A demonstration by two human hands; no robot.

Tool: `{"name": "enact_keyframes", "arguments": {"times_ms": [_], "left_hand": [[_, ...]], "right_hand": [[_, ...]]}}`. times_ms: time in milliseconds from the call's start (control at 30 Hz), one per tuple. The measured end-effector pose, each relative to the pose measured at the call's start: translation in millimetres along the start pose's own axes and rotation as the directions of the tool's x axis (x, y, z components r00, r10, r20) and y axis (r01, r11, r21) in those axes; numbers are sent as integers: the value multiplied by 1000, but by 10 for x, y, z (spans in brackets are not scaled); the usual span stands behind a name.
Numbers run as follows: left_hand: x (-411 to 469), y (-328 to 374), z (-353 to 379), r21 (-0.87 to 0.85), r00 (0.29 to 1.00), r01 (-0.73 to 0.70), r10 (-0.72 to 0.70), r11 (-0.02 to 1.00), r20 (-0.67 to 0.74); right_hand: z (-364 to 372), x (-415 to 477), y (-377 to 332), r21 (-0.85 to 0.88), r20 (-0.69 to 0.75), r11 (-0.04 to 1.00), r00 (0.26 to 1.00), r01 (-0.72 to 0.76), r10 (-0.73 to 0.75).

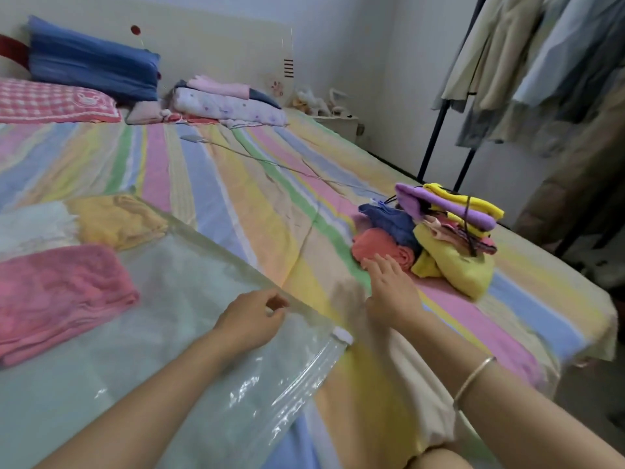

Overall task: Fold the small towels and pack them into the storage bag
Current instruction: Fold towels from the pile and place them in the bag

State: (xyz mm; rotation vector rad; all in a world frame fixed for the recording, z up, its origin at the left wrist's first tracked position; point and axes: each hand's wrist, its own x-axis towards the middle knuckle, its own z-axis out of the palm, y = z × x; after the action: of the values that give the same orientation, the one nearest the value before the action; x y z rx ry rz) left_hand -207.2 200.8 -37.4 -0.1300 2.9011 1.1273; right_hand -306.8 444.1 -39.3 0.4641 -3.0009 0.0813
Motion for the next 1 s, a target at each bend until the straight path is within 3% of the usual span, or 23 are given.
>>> {"name": "enact_keyframes", "arguments": {"times_ms": [67, 167, 300, 400, 567, 667, 800, 900, 1000], "left_hand": [[64, -117, 77, -16, 996, 39, -38, 999, 76], [170, -222, 100, -96, 988, 90, -77, 991, 131], [268, -298, 134, -276, 967, 231, -189, 933, 170], [292, -324, 173, -313, 965, 241, -194, 919, 176], [298, -287, 149, -369, 954, 279, -212, 886, 213], [286, -267, 124, -397, 949, 293, -214, 870, 229], [263, -258, 101, -418, 950, 293, -215, 860, 225], [198, -222, 61, -440, 959, 267, -191, 857, 210], [82, -157, -70, -702, 963, 268, -214, 660, 166]], "right_hand": [[115, 156, 112, -162, -32, 987, 999, 6, -12], [204, 398, 281, -274, -53, 961, 998, 21, -37], [319, 697, 395, -266, -79, 964, 997, -19, -2], [451, 867, 470, -185, -151, 980, 987, -75, 47], [459, 976, 384, -210, -310, 976, 951, -57, -11], [222, 864, 185, -35, -290, 995, 954, -94, 80], [-100, 631, -308, 315, -282, 948, 958, 40, 53], [-267, 506, -794, 355, -299, 926, 954, 130, -20], [-503, 458, -1127, 638, -225, 764, 972, 95, 67]]}}
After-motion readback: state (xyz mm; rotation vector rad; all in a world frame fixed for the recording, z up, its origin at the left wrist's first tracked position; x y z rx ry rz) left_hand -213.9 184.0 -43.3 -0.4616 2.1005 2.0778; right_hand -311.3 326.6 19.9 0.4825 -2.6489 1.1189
